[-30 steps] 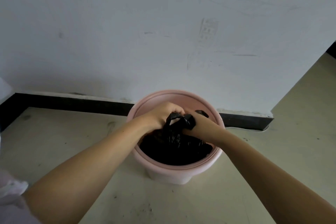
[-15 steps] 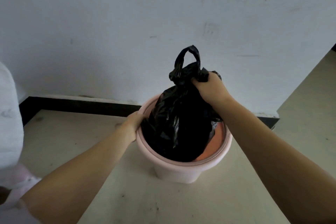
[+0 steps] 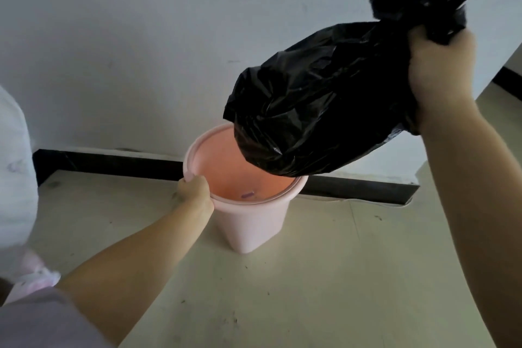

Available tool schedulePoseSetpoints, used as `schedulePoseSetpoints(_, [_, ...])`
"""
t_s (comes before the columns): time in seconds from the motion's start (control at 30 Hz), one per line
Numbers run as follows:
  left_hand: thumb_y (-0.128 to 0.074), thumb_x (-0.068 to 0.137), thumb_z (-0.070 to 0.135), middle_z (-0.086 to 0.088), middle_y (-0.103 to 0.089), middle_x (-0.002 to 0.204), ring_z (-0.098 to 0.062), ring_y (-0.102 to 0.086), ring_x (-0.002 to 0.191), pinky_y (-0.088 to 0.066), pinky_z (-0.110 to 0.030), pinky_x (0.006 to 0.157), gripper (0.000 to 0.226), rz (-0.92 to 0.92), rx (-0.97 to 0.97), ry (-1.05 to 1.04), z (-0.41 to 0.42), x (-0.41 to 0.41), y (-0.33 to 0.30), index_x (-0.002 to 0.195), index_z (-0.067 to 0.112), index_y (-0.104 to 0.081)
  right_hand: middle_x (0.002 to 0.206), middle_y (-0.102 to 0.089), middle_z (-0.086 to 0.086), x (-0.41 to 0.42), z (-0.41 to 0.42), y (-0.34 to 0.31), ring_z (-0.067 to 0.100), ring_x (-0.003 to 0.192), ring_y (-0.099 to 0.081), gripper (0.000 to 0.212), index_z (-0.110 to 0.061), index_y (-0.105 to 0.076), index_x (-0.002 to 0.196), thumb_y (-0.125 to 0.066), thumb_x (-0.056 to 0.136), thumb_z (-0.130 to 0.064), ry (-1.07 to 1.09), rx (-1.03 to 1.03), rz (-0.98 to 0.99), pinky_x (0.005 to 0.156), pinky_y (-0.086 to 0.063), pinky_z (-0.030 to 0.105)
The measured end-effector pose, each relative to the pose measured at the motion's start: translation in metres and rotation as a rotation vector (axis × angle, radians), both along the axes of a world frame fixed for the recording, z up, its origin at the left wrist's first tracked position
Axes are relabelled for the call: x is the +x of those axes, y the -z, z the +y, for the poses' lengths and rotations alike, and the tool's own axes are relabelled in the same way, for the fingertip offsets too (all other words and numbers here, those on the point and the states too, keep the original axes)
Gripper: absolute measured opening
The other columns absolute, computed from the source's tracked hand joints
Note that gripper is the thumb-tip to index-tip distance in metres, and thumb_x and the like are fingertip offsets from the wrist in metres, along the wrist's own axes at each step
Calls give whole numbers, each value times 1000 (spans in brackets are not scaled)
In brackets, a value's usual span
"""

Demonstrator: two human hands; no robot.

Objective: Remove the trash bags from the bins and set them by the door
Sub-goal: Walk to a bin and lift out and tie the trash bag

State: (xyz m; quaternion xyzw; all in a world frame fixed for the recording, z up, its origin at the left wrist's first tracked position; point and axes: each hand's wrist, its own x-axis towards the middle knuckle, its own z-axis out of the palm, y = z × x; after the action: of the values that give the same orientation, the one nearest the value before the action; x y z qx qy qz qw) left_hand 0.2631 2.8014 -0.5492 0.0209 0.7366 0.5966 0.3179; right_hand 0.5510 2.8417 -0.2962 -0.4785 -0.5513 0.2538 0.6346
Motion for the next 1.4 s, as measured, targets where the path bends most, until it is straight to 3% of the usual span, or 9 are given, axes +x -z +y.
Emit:
schedulePoseSetpoints(0.33, [-46, 82, 11, -17, -58, 125, -34, -58, 110, -48, -39, 93, 47, 110, -104, 37, -1, 5, -9, 128, 8, -51, 73, -58, -9, 27, -21, 42, -8, 64, -55, 6, -12, -57, 85, -53, 87, -15, 39, -15, -224, 57, -40, 6])
schedulePoseSetpoints(0.57, [-49, 81, 5, -17, -47, 135, -34, -53, 117, -46, -36, 89, 60, 208, -68, 150, -3, 4, -12, 139, 6, -31, 83, -59, 7, 37, -29, 184, 26, 80, -55, 12, -7, -62, 92, -53, 91, -16, -177, -561, -659, 63, -35, 28])
schedulePoseSetpoints(0.67, [-55, 82, 12, -21, -34, 146, -38, -36, 133, -29, -48, 110, 66, 684, -238, 243, -5, 11, -27, 143, 6, -29, 76, -59, 8, 43, -39, 218, 31, 82, -58, 17, -8, -57, 80, -49, 92, -17, -255, -734, -717, 62, -35, 30])
schedulePoseSetpoints(0.77, [-52, 82, 14, -23, -46, 136, -38, -43, 126, -31, -45, 107, 58, 1248, 89, 441, -7, 41, -45, 136, 0, -40, 65, -51, -1, 39, -39, 221, 25, 76, -52, 17, -10, -53, 78, -49, 92, -18, -278, -755, -727, 56, -33, 30])
schedulePoseSetpoints(0.87, [-51, 92, 23, -6, -58, 120, -20, -55, 111, -41, -31, 99, 41, 1008, 372, 951, -28, 106, -63, 130, 10, -48, 65, -52, -3, 31, -35, 214, 24, 75, -54, 19, -12, -52, 73, -53, 89, -23, -302, -719, -716, 60, -34, 30])
schedulePoseSetpoints(0.97, [-58, 86, 49, 1, -56, 120, -15, -58, 106, -44, -28, 96, 62, 567, 157, 1314, -34, 165, -61, 135, 16, -40, 57, -54, -3, 25, -42, 202, 12, 55, -54, 25, -10, -54, 66, -58, 84, -27, -394, -686, -626, 55, -37, 26])
schedulePoseSetpoints(1.07, [-57, 64, 78, 1, -60, 121, -17, -57, 113, -46, -37, 100, 89, 447, 5, 1300, -22, 186, -53, 131, 20, -44, 56, -52, -4, 26, -59, 186, 4, 49, -48, 17, -2, -54, 72, -61, 84, -12, -673, -688, -475, 56, -40, 25])
schedulePoseSetpoints(1.2, [-54, 88, 18, -5, -62, 105, -20, -59, 98, -46, -27, 81, 27, 250, 32, 1151, -5, 193, -53, 115, 17, -58, 121, -58, -7, 56, -71, 178, 9, 109, -58, 58, -24, -40, 135, -67, 84, -31, -707, -780, -680, 98, -46, 30])
schedulePoseSetpoints(1.4, [-32, 90, 0, 3, -53, 67, -7, -50, 46, -48, -29, 64, 38, 256, 276, 969, 21, 187, -88, 73, 17, -62, 111, -63, 13, 120, -57, 175, 30, 97, -62, 37, -9, -43, 124, -54, 90, -14, -290, -720, -1053, 82, -49, 37])
